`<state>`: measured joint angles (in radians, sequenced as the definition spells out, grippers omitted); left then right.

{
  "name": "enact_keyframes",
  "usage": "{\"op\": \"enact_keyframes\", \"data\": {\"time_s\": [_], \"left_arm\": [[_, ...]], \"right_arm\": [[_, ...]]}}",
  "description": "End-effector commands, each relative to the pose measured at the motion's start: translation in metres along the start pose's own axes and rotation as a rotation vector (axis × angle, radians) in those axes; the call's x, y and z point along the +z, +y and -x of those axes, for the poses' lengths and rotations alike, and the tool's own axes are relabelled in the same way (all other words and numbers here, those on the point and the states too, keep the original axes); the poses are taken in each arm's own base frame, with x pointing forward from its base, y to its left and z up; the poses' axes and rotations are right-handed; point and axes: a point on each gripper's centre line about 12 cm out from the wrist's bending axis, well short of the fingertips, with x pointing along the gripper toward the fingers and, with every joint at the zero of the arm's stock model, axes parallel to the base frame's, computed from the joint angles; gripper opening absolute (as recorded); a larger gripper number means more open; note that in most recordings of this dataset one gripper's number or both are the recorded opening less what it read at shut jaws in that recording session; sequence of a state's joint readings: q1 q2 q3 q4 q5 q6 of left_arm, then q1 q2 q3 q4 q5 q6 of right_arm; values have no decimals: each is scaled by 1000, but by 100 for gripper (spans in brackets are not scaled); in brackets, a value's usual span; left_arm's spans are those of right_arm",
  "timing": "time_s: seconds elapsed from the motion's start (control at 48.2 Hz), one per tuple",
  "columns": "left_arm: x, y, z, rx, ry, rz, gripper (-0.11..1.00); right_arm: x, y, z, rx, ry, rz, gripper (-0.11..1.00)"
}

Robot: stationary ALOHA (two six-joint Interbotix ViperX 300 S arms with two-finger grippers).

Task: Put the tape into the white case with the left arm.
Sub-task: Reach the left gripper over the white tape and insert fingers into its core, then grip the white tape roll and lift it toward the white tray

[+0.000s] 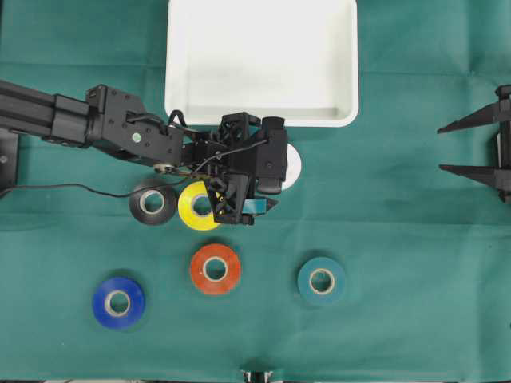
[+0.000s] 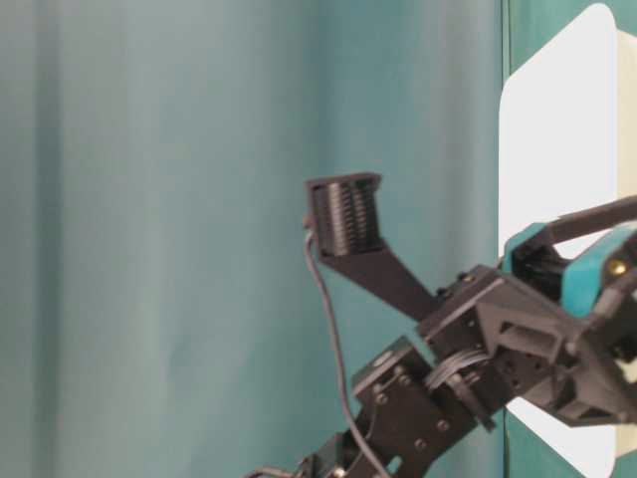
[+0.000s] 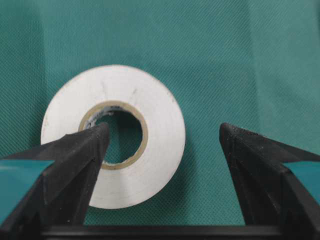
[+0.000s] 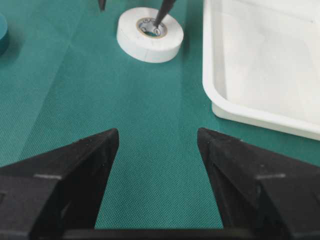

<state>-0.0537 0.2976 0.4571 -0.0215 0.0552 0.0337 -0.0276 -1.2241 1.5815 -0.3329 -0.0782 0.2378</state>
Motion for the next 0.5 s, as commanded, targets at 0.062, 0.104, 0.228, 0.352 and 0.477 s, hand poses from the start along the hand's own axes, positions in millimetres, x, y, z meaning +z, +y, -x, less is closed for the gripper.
{"op": "enact_keyframes", "data": {"time_s": [0.062, 0.104, 0.228, 0.352, 0.477], "left_arm": [[13, 4, 0, 6, -12, 7, 88], [13, 4, -1, 6, -5, 7, 86], [13, 4, -3, 5, 5, 8, 72], [12, 4, -3, 5, 9, 8, 51], [11, 4, -3, 5, 25, 8, 27]], "right_arm": [[5, 0, -1, 2, -15, -1, 98], [5, 0, -1, 3, -16, -1, 98], [5, 0, -1, 2, -15, -1, 98], [5, 0, -1, 1, -16, -2, 98], [5, 0, -1, 3, -16, -1, 98]]}}
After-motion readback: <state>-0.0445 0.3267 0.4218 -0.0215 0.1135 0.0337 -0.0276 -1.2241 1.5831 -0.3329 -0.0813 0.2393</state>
